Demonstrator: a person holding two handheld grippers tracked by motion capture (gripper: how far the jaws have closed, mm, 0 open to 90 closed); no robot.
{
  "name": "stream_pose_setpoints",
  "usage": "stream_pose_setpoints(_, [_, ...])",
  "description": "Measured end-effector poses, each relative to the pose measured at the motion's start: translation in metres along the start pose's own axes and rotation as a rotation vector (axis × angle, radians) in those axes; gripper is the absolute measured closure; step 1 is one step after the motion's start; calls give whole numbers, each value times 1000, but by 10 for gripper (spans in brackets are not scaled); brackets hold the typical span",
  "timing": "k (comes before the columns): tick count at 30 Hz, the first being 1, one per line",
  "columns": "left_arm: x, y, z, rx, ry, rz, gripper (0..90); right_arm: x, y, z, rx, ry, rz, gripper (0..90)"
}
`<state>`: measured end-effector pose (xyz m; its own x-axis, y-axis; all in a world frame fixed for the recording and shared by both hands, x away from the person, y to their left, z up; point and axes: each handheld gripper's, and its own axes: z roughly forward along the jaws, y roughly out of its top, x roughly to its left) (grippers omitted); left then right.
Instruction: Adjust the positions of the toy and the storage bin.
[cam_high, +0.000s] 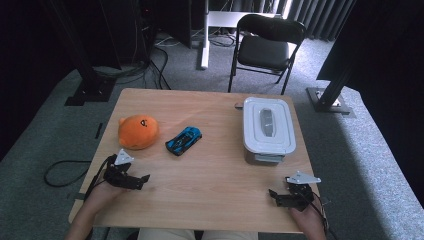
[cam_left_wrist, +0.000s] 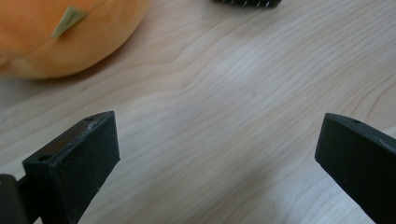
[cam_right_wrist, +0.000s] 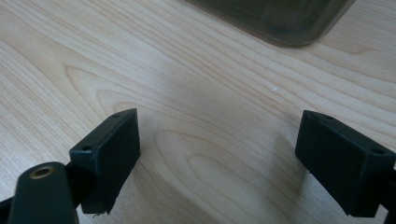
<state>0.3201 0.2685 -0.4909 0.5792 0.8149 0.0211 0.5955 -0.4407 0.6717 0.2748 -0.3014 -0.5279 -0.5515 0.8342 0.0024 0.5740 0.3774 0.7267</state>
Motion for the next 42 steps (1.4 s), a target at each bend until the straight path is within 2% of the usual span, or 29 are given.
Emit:
stream_pose_setpoints(4, [-5, 12, 3, -1, 0, 12, 4, 0, 0, 0, 0, 0, 2, 136])
stream_pose_setpoints(12, [-14, 35, 11, -6, -41, 39, 4, 0, 0, 0, 0, 1, 2, 136])
stream_pose_setpoints(16, [-17, 45, 17, 4, -51, 57, 4, 0, 0, 0, 0, 1, 2, 136])
stream_pose_setpoints(18, [-20, 54, 22, 28, -43, 63, 4, 0, 0, 0, 0, 0, 1, 136])
stream_pose_setpoints(21, [-25, 63, 26, 24, -60, 74, 4, 0, 0, 0, 0, 0, 1, 137])
stream_pose_setpoints(25, [-31, 76, 34, 40, -72, 108, 4, 0, 0, 0, 0, 0, 1, 136])
stream_pose_setpoints(29, [-36, 91, 41, 32, -88, 126, 4, 0, 0, 0, 0, 0, 0, 137])
stream_pose_setpoints(33, [-36, 103, 50, 28, -107, 126, 4, 0, 0, 0, 0, 0, 1, 137])
stream_pose_setpoints(36, [-37, 111, 60, 37, -92, 131, 4, 0, 0, 0, 0, 0, 0, 137])
stream_pose_setpoints(42, [-33, 124, 77, 55, -101, 116, 4, 0, 0, 0, 0, 1, 0, 138])
